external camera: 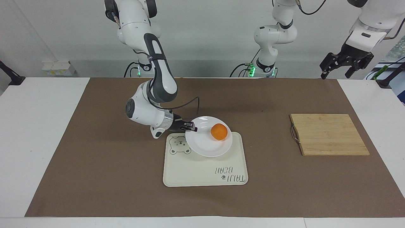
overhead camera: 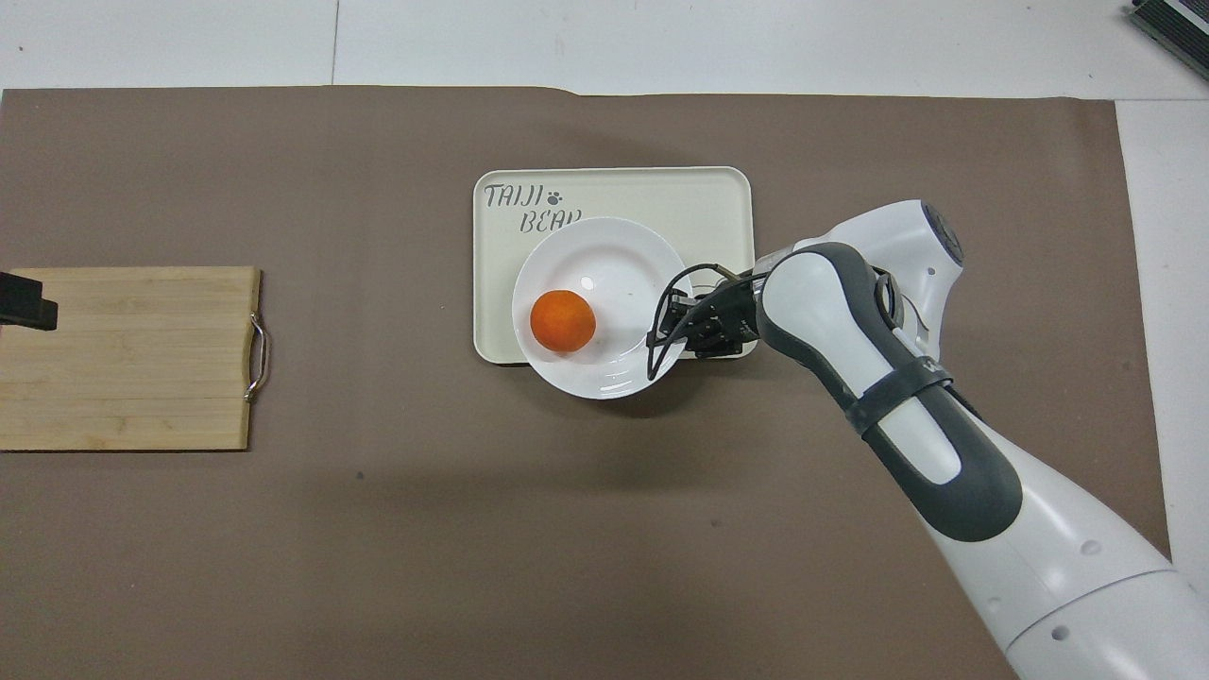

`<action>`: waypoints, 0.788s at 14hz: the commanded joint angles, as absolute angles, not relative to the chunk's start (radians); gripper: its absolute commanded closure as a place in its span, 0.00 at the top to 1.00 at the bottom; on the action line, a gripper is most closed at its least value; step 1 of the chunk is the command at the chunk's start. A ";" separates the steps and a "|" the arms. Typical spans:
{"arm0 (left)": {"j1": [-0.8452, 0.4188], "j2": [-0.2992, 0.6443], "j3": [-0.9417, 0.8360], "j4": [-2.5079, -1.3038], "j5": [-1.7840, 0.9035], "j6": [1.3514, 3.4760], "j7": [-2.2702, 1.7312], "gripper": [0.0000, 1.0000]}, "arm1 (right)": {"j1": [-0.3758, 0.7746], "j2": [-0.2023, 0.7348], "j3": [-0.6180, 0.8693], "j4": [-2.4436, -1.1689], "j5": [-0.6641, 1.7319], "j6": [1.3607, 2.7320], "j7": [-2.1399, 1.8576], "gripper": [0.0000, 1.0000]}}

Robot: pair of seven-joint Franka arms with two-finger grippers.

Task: Place orange and plate with both arms
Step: 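Slide the plate with the right gripper onto the bear tray, then open the right gripper and release the plate on the tray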

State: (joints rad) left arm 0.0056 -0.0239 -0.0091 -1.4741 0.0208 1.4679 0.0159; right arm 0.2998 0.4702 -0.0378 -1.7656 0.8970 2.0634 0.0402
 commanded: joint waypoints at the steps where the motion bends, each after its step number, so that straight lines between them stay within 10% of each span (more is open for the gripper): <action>1: 0.009 -0.021 -0.011 -1.459 0.021 1.445 0.023 1.00 | 0.265 0.607 -0.028 -1.593 0.877 2.056 0.074 0.00; 8: 0.009 -0.021 -0.011 -1.459 0.021 1.447 0.023 1.00 | 0.261 0.686 -0.026 -1.514 0.876 2.106 0.163 0.01; 9: 0.009 -0.021 -0.011 -1.459 0.021 1.445 0.023 1.00 | 0.258 0.683 -0.026 -1.516 0.877 2.108 0.158 0.84; 11: 0.009 -0.021 -0.011 -1.459 0.021 1.445 0.023 1.00 | 0.273 0.648 -0.032 -1.523 0.873 2.125 0.158 1.00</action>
